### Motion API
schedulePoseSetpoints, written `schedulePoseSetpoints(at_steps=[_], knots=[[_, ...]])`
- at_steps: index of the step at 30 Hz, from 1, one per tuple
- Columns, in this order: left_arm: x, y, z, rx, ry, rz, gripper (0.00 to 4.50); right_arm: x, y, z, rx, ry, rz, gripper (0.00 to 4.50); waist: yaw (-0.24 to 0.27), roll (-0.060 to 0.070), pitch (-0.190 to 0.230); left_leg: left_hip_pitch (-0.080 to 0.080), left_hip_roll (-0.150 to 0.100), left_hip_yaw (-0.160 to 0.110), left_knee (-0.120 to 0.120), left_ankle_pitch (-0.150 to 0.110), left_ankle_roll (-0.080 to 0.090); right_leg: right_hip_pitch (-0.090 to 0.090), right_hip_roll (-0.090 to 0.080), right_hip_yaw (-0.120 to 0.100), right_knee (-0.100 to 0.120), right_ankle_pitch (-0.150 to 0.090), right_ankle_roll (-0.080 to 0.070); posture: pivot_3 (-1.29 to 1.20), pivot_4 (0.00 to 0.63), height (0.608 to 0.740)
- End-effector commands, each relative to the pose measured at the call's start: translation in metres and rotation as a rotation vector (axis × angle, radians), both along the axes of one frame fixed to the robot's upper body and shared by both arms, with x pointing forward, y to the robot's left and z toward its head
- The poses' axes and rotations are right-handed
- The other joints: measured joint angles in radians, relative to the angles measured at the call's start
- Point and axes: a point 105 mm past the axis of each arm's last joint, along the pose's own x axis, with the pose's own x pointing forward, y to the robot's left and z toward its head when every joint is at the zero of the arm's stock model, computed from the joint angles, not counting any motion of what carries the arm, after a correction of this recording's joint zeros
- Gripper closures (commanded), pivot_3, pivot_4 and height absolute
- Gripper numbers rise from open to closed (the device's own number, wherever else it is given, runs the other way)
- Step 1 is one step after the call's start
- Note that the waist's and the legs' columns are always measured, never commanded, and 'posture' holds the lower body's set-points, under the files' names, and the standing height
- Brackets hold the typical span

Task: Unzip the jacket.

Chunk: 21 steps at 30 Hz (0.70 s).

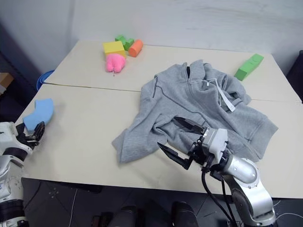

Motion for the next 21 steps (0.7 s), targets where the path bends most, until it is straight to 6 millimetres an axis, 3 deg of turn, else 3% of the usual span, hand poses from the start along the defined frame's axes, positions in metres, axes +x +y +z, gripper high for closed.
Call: schedulePoseSetpoints(at_steps=[1,4,7,8,10,13,17,21], knots=[[-0.012,0.007,0.037,0.089,-0.127,0.033,0.04,0.004,-0.005,0.009,0.009,-0.012,0.006,0.00,-0.006,0.000,0.000,0.000,0.000,0.000,-0.001,0.000,0.000,-0.001,0.000,-0.001,0.000,0.000,0.000,0.00,0.150,0.740],[-0.024,-0.002,0.086,0.070,-0.346,-0.046,0.04,0.006,-0.010,0.010,0.005,0.009,0.005,0.00,-0.013,0.000,0.000,-0.001,0.001,0.001,-0.001,0.000,-0.001,-0.002,0.000,-0.003,0.000,0.000,0.000,0.00,0.150,0.740],[-0.027,-0.002,0.105,0.086,-0.377,-0.064,0.04,0.002,-0.013,0.005,-0.032,0.033,0.022,0.00,-0.017,0.000,0.000,-0.001,0.001,0.001,-0.001,0.000,-0.001,-0.001,-0.001,-0.003,0.000,0.000,0.000,0.00,0.150,0.740],[-0.021,-0.011,0.111,0.108,-0.371,-0.126,0.04,0.002,-0.016,0.004,-0.035,0.043,0.013,0.00,-0.017,0.000,0.000,0.000,0.001,0.000,-0.001,0.000,-0.001,-0.001,-0.001,-0.004,0.000,0.000,0.000,0.00,0.150,0.740],[-0.006,-0.034,0.118,0.192,-0.327,-0.251,0.04,0.004,-0.022,0.004,-0.033,0.050,-0.024,0.00,-0.011,0.000,0.000,0.000,0.000,0.001,-0.001,0.000,0.000,-0.001,0.000,-0.003,0.000,0.000,0.000,0.00,0.150,0.740],[0.030,-0.088,0.111,0.338,-0.239,-0.520,0.04,0.007,-0.032,0.003,-0.027,0.051,-0.085,0.00,0.006,0.000,0.000,0.000,-0.002,0.002,-0.001,0.000,0.001,-0.001,0.002,-0.003,0.000,0.000,0.000,0.00,0.150,0.740],[0.079,-0.166,0.083,0.317,-0.098,-0.866,0.04,0.005,-0.038,-0.003,-0.040,0.054,-0.120,0.00,0.022,0.000,0.000,0.000,-0.007,0.002,-0.001,0.001,0.003,0.000,0.001,-0.003,0.001,0.000,0.000,0.00,0.150,0.740],[0.128,-0.217,0.082,0.240,-0.070,-0.948,0.04,0.000,-0.042,-0.007,-0.051,0.039,-0.157,0.00,0.008,-0.001,0.001,-0.002,-0.013,0.003,-0.001,0.001,0.004,-0.002,0.002,-0.003,0.001,0.000,0.001,0.00,0.150,0.740]])
